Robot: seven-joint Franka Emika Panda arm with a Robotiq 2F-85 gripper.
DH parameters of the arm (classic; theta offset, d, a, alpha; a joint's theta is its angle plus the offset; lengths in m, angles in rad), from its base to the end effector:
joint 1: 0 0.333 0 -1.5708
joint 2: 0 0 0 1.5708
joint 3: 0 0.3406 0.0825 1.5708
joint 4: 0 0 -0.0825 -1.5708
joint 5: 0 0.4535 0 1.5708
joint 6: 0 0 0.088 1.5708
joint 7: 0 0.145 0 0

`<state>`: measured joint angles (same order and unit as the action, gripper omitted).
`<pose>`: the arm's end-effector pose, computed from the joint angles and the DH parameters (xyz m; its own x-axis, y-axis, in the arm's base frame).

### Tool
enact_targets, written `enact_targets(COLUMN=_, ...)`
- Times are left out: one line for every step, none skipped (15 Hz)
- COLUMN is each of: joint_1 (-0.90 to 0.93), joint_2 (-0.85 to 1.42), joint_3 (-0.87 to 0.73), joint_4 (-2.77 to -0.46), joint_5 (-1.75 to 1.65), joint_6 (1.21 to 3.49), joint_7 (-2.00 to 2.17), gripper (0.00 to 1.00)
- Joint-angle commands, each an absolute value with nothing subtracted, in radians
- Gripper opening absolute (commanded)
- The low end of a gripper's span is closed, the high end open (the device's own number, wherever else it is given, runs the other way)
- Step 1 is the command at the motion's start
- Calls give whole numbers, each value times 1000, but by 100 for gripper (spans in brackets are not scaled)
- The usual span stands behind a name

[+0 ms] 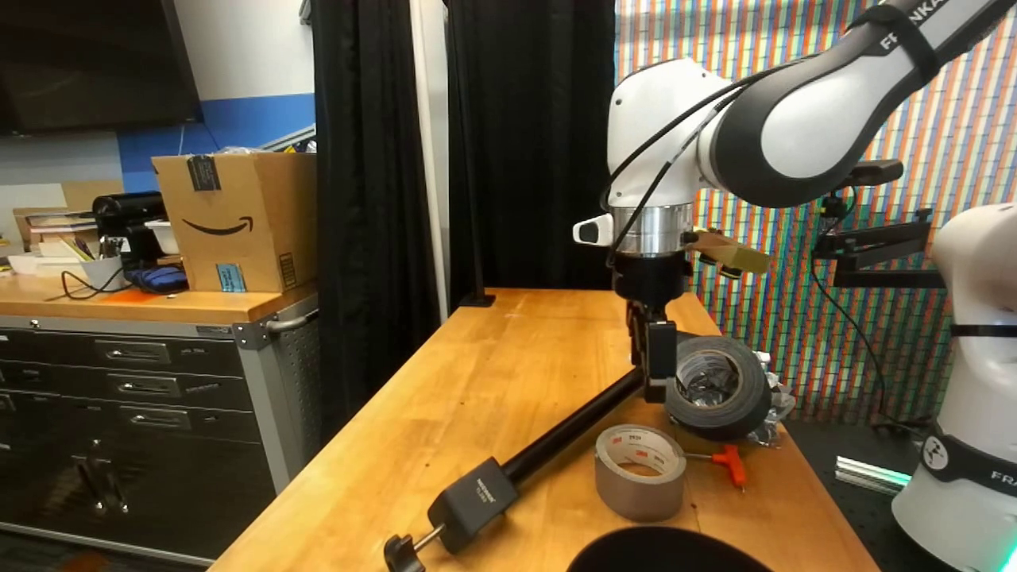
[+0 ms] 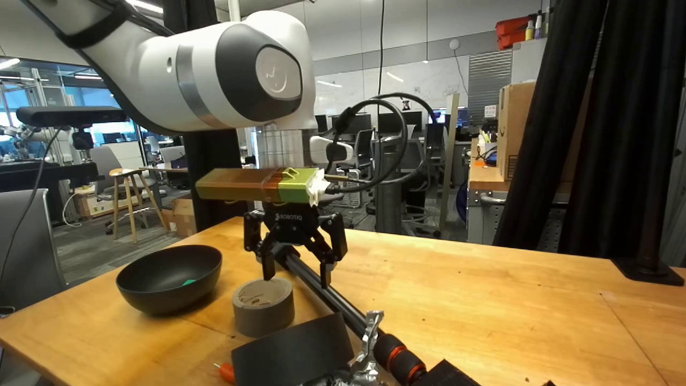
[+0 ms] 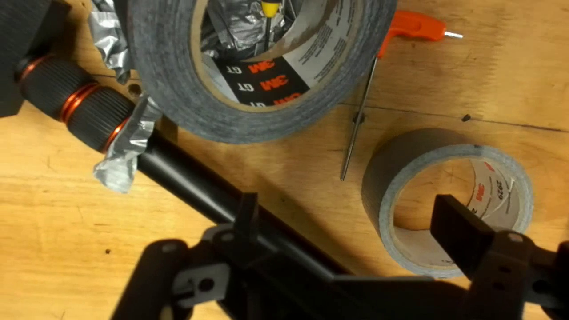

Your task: Move the grey tape to the right

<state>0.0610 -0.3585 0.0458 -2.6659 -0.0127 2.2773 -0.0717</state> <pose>0.4305 0.0435 0.2896 0.9827 0.1822 -0.0324 0.1830 -0.9828 0.0232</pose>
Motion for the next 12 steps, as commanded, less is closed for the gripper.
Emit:
enact_targets(joint_1=56, joint_2=-409, joint_3=87, joint_4=-2693, joint_5=-76, joint_6=2253, joint_7=-2, gripper=100)
enact_targets(joint_1=63, joint_2=-426, joint_3=93, joint_4=-2697, joint_5=-74, joint_6=2238, joint_7=5, gripper=100)
enact_targets(joint_1=67, joint_2=-435, joint_3=100, joint_4=-2698, joint_5=-74, joint_6=2227, joint_7=15, gripper=100)
enact_targets(joint_1=68, joint_2=-427, joint_3=106, joint_4=-2696, joint_5=-79, joint_6=2232, joint_7=22, gripper=100)
enact_targets(joint_1=68, joint_2=-420, joint_3=110, joint_4=-2691, joint_5=-84, joint_6=2235, joint_7=26, gripper=100)
enact_targets(joint_1=72, joint_2=-422, joint_3=113, joint_4=-2682, joint_5=-83, joint_6=2235, joint_7=23, gripper=100)
enact_targets(joint_1=77, joint_2=-426, joint_3=116, joint_4=-2676, joint_5=-78, joint_6=2230, joint_7=20, gripper=100)
enact_targets(joint_1=82, joint_2=-417, joint_3=118, joint_4=-2654, joint_5=-72, joint_6=2221, joint_7=15, gripper=100)
enact_targets(joint_1=81, joint_2=-406, joint_3=121, joint_4=-2645, joint_5=-76, joint_6=2228, joint_7=16, gripper=100)
enact_targets(joint_1=79, joint_2=-391, joint_3=122, joint_4=-2631, joint_5=-82, joint_6=2239, joint_7=16, gripper=100)
enact_targets(joint_1=80, joint_2=-385, joint_3=122, joint_4=-2616, joint_5=-79, joint_6=2241, joint_7=15, gripper=100)
enact_targets(joint_1=84, joint_2=-384, joint_3=120, joint_4=-2602, joint_5=-66, joint_6=2235, joint_7=11, gripper=100)
